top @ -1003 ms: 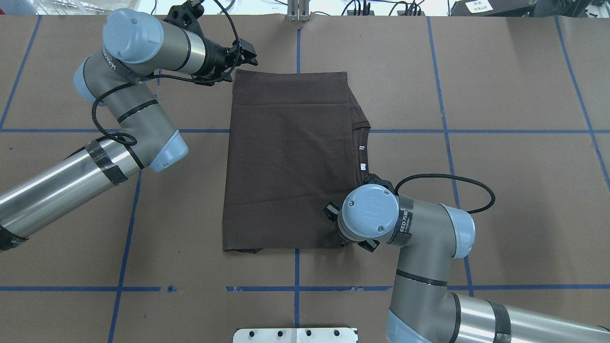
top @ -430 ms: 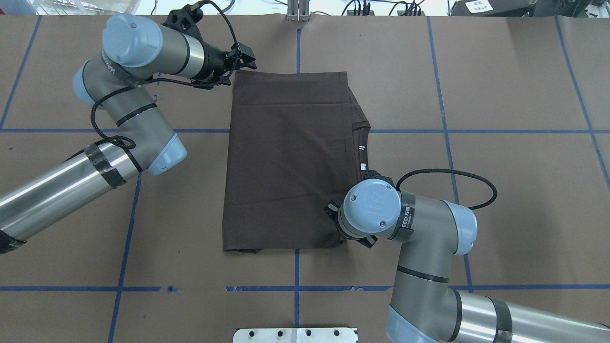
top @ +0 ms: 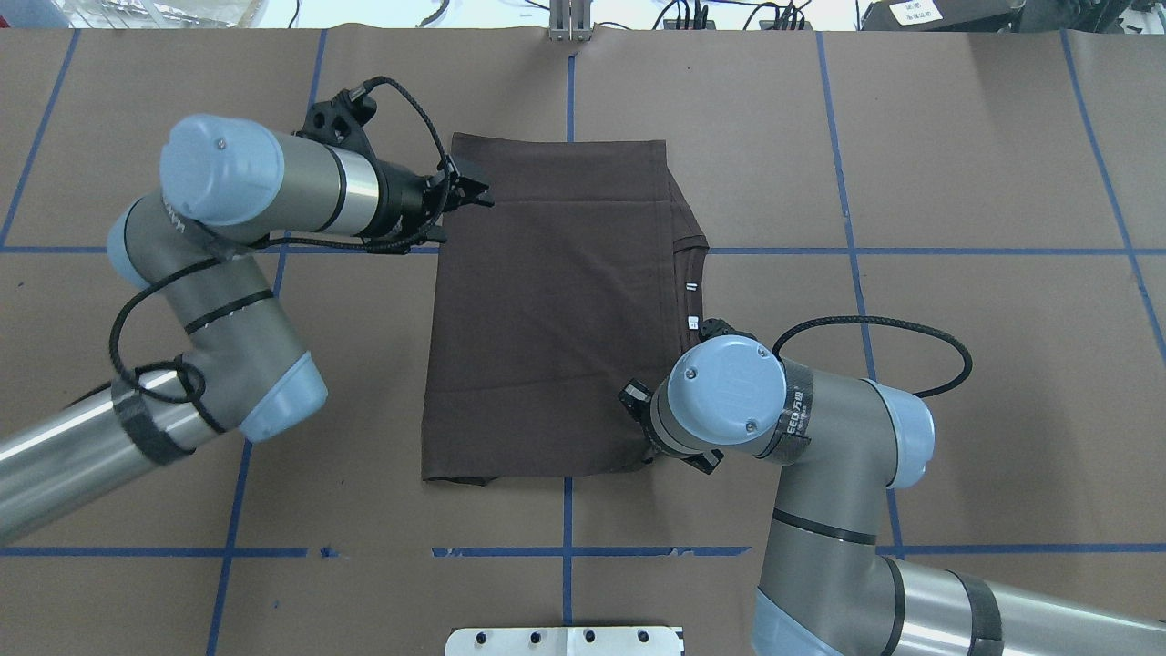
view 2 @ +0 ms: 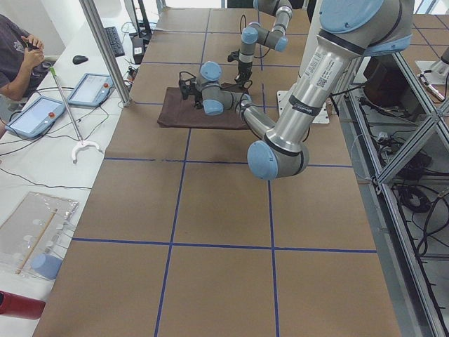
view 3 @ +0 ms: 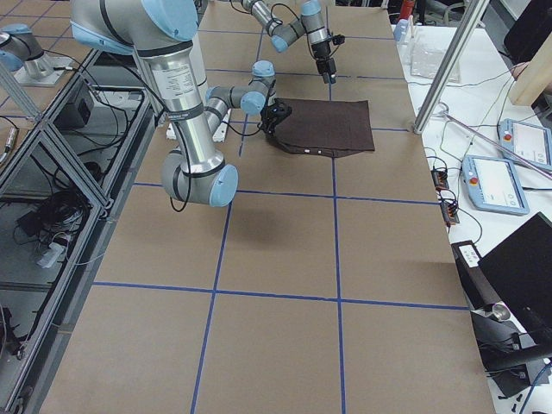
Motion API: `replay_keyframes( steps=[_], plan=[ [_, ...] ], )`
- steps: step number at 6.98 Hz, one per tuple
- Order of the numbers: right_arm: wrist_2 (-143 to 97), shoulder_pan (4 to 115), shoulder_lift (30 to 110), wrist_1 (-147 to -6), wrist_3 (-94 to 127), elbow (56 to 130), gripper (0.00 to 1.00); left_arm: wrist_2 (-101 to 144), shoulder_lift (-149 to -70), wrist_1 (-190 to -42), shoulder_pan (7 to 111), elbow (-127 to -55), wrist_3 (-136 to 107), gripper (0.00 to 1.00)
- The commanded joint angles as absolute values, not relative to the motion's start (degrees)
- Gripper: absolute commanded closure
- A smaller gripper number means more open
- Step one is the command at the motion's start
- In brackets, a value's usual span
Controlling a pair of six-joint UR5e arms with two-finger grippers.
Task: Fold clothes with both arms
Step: 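Move the left gripper down to the shirt's near corner beside the right gripper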
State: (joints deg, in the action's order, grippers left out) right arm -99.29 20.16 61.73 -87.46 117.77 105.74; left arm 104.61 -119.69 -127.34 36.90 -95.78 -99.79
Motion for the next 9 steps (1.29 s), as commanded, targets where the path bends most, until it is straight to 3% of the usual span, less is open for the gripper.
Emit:
replay_keyframes(
  steps=[1,6,9],
  plan=[
    [-99.32,20.21,61.96,-87.54,117.95,106.7,1.0,94.46,-111.23,-112.54,23.8,-110.35,-105.88,0.25],
    [-99.4,20.13,62.05,-87.54,117.86,106.7,1.0,91.58,-106.88,-111.62,16.79,-109.34,-107.14,0.25],
    [-99.58,20.3,62.14,-87.54,117.86,107.13,1.0,91.58,-106.96,-111.53,14.68,-107.84,-107.23,0.41]
  ],
)
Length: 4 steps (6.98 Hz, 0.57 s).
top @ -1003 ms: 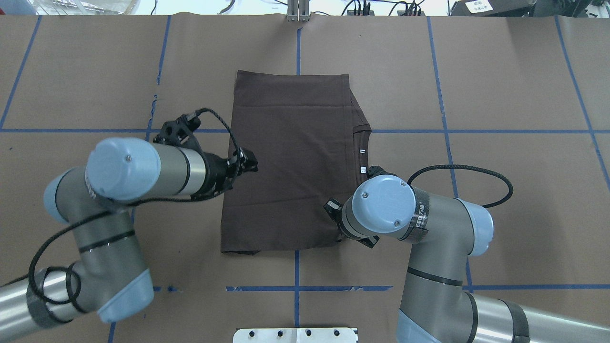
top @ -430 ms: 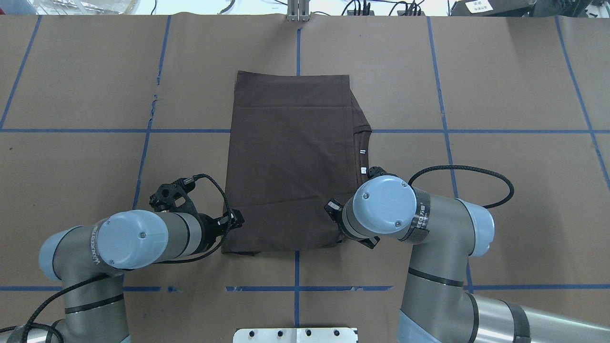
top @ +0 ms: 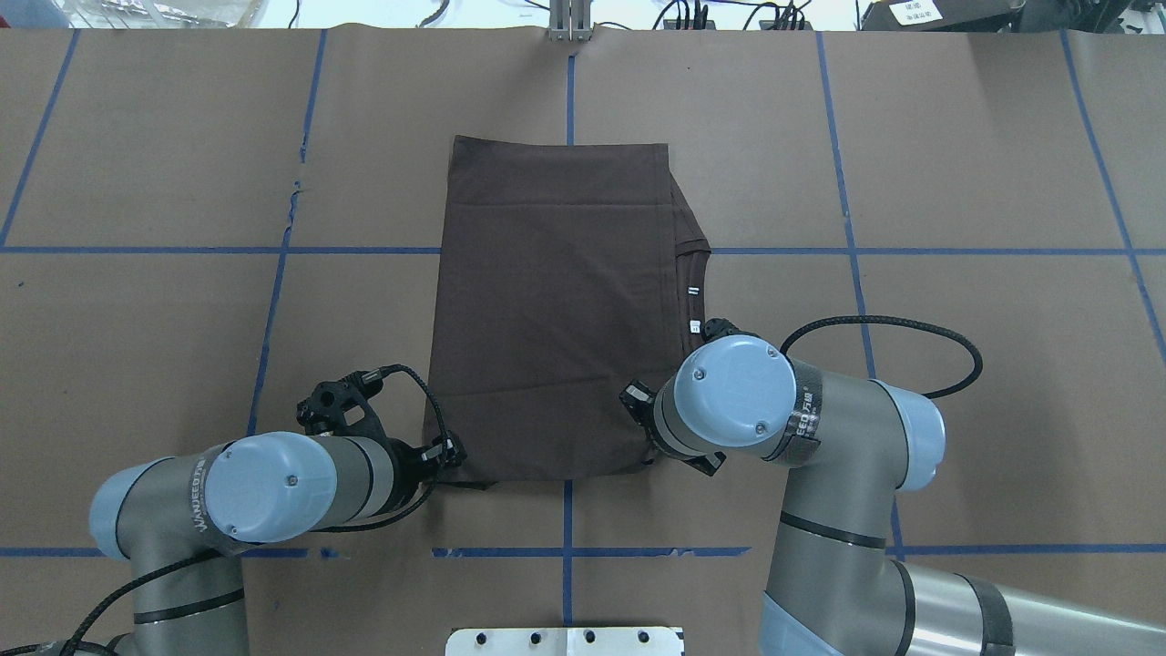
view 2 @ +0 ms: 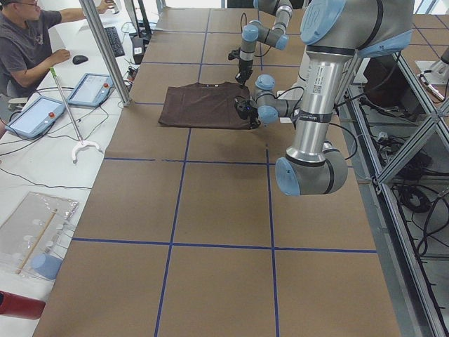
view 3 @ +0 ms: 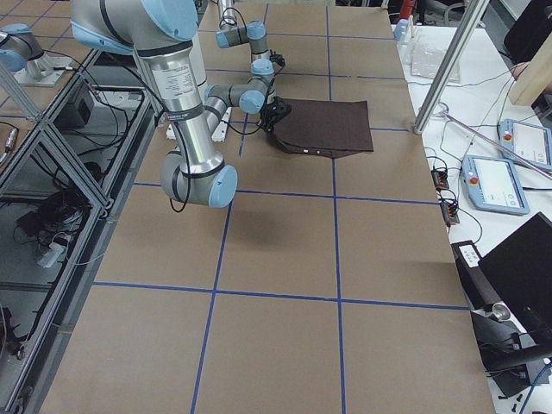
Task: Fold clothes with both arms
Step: 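Move the left gripper down to the shirt's near corner beside the right gripper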
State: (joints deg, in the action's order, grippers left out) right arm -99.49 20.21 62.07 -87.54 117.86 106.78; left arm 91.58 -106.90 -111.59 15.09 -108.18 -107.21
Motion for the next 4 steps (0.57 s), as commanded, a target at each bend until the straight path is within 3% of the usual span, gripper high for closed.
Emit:
replay_keyframes(
  steps=[1,3,4],
  plan=[
    [-99.49,20.3,62.14,-87.54,117.86,107.23,1.0,91.58,-106.88,-111.53,14.68,-107.93,-107.23,0.53],
    [-99.58,20.3,62.05,-87.54,117.77,107.31,1.0,91.67,-106.7,-111.53,14.85,-108.28,-107.23,1.0],
    [-99.58,20.3,62.05,-87.54,117.77,107.31,1.0,91.76,-106.7,-111.53,14.94,-108.63,-107.23,1.0]
  ],
)
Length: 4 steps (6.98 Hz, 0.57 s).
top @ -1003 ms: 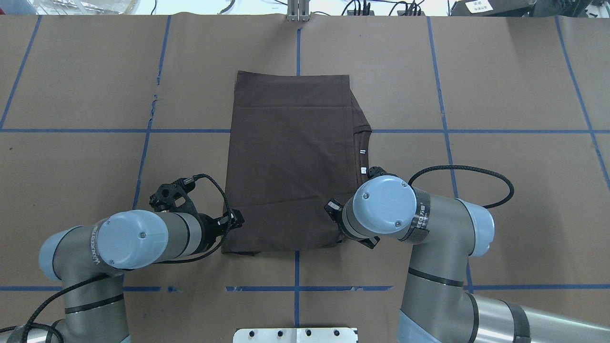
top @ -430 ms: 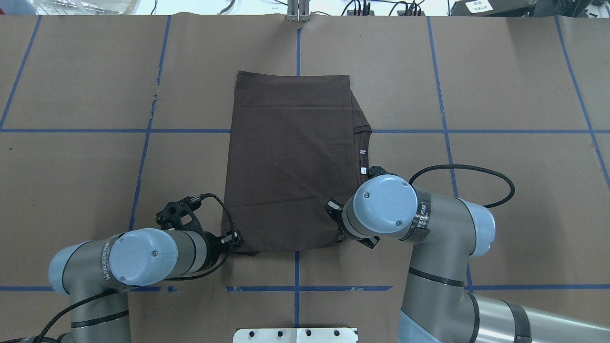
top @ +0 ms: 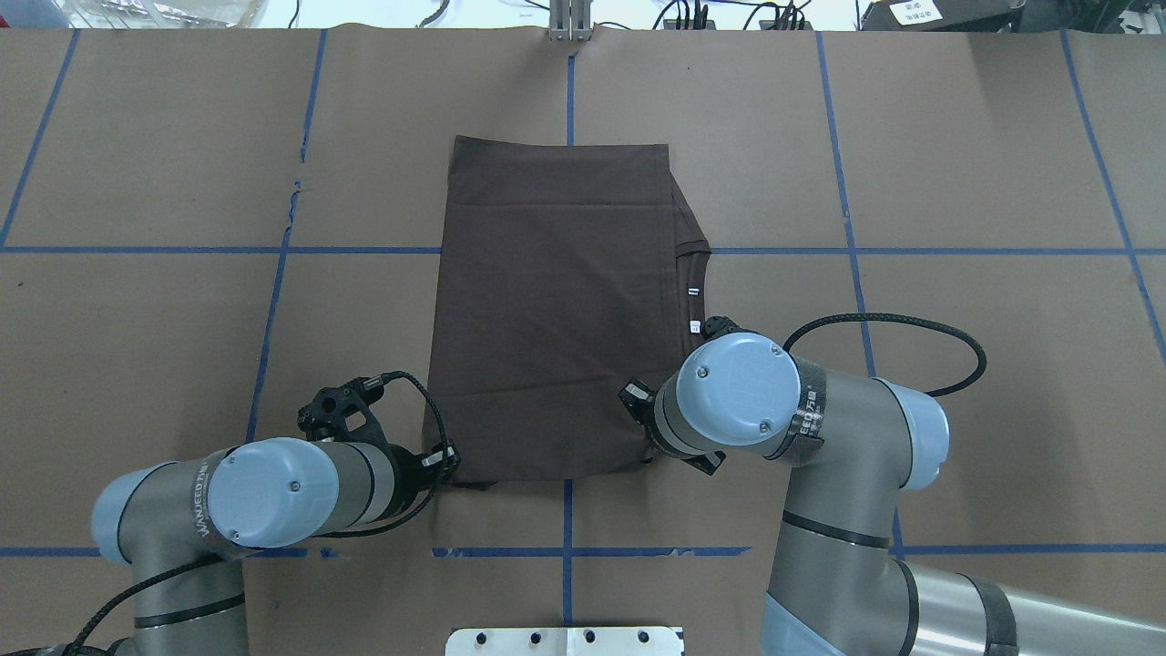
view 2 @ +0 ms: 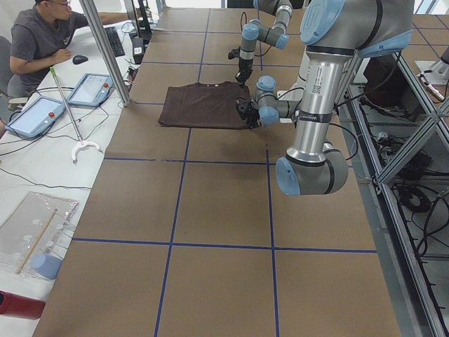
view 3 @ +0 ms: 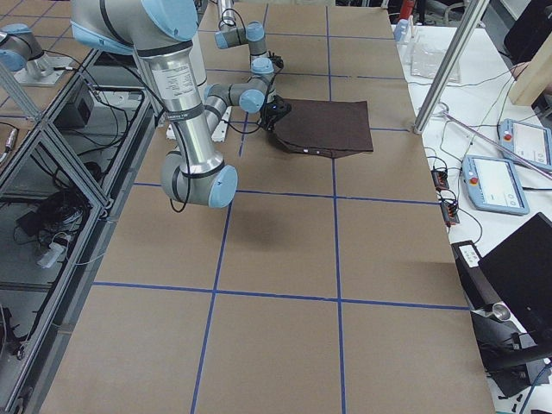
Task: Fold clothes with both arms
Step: 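Grasp the near edge of the shirt with both grippers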
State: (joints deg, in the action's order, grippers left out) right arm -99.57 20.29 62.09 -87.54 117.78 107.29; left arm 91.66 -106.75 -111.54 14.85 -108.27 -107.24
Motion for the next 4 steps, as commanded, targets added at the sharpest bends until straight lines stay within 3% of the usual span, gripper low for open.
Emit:
replay_keyframes(
  steps=[1,2,4],
  plan=[
    [-99.84,20.39,62.14,-87.54,117.77,107.49,1.0,91.84,-106.7,-111.36,15.2,-109.68,-107.23,1.0],
    [-100.1,20.48,62.14,-87.54,117.77,107.75,1.0,91.93,-106.96,-108.66,15.12,-111.17,-107.23,1.0],
    [-100.37,19.44,69.22,-90.07,118.38,119.46,1.0,94.2,-106.7,-99.73,14.77,-122.8,-110.37,1.0]
  ],
)
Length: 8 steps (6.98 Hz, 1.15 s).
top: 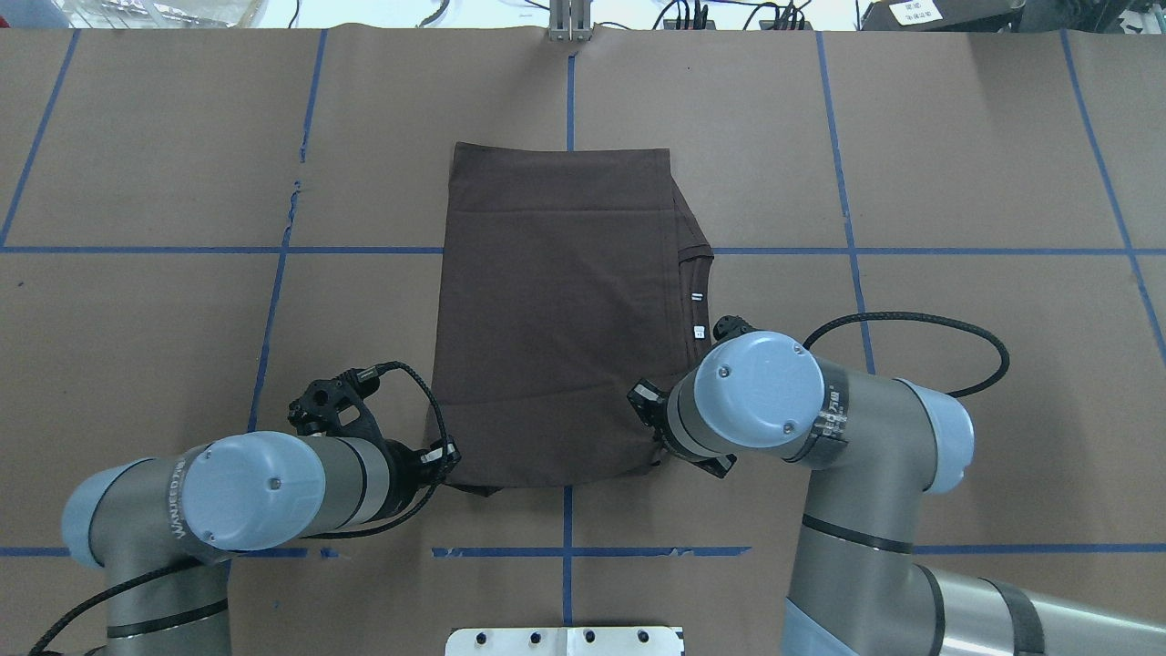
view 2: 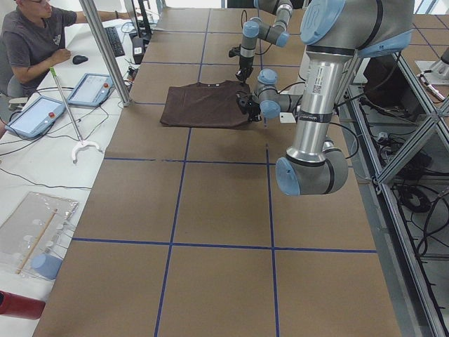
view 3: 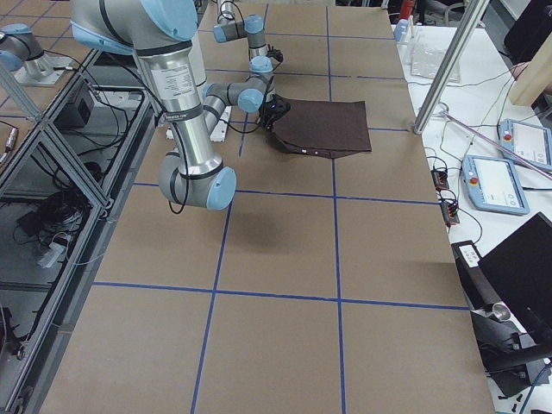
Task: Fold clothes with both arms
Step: 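Grasp the near edge of the shirt with both grippers, then lift the near edge with both grippers and fold it over toward the far edge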
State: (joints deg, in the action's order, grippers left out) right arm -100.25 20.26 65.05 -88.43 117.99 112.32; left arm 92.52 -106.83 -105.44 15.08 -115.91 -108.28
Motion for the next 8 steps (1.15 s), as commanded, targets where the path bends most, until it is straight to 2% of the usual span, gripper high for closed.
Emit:
replay_keyframes(
  steps=[1,2,4,6,8],
  plan=[
    [-100.37,19.16,68.82,-96.7,118.3,125.36,1.0,97.0,-107.66,-93.75,14.77,-130.18,-110.3,1.0],
    [-100.28,21.25,66.21,-99.64,117.78,124.55,1.0,97.73,-110.1,-92.13,17.99,-129.47,-108.21,1.0],
    [-101.24,30.01,60.25,-99.23,115.76,116.95,1.0,98.09,-117.83,-93.94,26.95,-117.49,-101.09,1.0],
    [-104.06,35.66,52.16,-96.88,113.48,103.96,1.0,98.43,-120.4,-102.34,34.51,-107.81,-95.39,1.0],
    [-109.4,40.67,47.75,-81.12,111.02,85.79,1.0,98.44,-122.07,-116.56,37.95,-94.64,-94.66,1.0]
  ],
)
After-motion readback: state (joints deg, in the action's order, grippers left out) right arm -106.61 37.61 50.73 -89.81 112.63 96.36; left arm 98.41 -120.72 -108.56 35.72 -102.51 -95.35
